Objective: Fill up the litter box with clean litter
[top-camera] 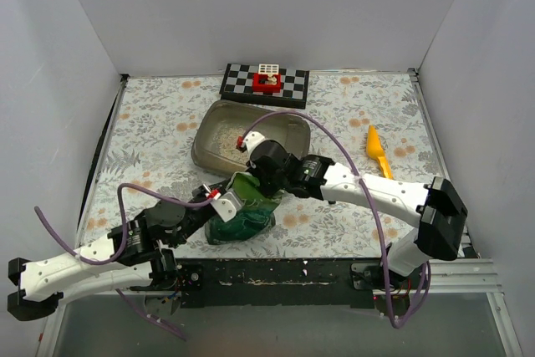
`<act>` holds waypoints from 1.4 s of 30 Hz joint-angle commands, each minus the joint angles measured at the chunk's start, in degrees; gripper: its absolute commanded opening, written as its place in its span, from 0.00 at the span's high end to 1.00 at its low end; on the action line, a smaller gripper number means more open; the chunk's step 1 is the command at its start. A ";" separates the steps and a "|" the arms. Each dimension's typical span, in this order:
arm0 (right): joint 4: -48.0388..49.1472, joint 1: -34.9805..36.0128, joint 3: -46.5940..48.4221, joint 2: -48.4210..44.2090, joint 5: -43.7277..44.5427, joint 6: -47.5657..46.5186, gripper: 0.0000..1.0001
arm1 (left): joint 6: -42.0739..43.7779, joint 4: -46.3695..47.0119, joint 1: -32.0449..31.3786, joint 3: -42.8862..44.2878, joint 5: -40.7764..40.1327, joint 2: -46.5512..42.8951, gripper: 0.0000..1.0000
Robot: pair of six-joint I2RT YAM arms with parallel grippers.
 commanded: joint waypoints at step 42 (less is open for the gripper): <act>11.28 6.64 -1.80 -10.44 9.88 6.39 0.75 | -19.44 19.66 52.24 -6.08 63.06 6.08 1.00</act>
